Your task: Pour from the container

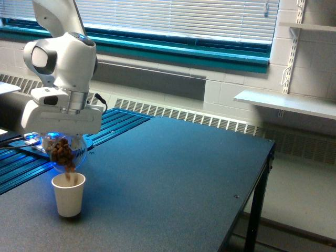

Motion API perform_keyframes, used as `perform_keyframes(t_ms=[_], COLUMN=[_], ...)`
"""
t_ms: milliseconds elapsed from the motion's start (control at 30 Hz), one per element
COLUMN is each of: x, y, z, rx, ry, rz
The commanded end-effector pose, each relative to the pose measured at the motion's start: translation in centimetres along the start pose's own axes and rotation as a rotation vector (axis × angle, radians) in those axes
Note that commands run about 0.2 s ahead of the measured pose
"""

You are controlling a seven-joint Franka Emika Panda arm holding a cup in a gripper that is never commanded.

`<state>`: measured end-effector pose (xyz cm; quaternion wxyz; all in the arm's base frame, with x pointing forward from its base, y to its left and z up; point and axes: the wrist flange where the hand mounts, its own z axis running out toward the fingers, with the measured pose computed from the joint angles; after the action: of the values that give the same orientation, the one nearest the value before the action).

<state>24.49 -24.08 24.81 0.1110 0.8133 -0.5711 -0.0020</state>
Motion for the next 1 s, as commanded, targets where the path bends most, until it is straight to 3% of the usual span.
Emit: perform_keyframes(t_ms=[33,1000], x=[0.22,0.38], y=[0.34,-0.28], z=[0.15,-0.21], rx=[-0.017,-0.037], ry=[-0.002,-0.001], rz=[-0.014,-0.053])
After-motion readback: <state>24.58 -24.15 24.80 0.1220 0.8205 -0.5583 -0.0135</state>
